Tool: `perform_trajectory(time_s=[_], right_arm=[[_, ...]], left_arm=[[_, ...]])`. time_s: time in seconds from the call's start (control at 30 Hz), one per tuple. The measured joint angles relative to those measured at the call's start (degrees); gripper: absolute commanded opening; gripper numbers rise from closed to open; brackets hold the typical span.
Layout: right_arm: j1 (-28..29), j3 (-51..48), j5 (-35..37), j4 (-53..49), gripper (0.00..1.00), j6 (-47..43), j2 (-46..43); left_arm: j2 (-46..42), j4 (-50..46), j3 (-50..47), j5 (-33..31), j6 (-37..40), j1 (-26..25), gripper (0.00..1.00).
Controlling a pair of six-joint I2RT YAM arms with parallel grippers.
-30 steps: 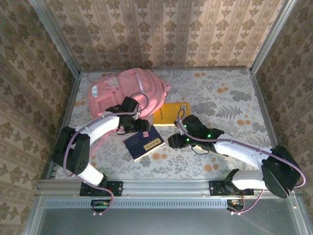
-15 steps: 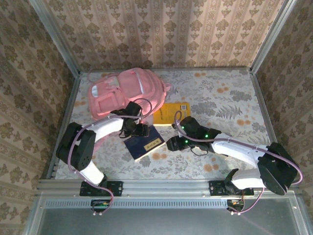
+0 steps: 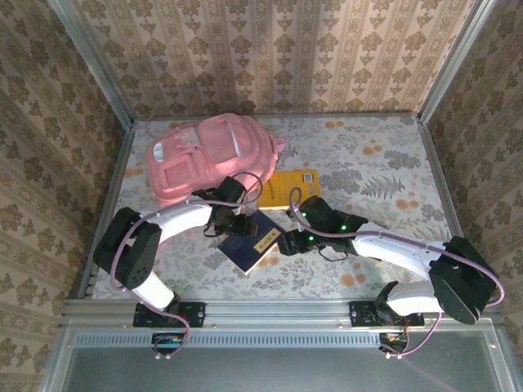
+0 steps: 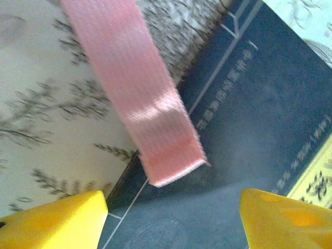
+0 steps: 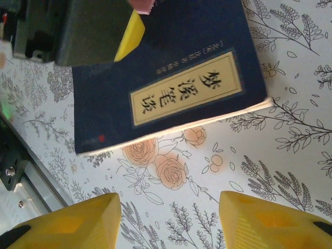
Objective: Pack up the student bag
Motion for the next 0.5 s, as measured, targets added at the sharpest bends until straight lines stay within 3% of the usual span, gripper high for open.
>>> perform_trajectory(time_s=[0.3,0.5], right_arm=[[-0.6,0.0,-0.6,-0.5,0.58,3.5,4.9],[-4.2,-1.2,-2.9,2.2,0.58,9.4,8.1]], left_arm=[[-1.3,3.4,-3.4,8.2,-2.8,-1.7,0.71],[-0.1,5.8,-3.3,11.6,-3.7,-3.1,0.71]])
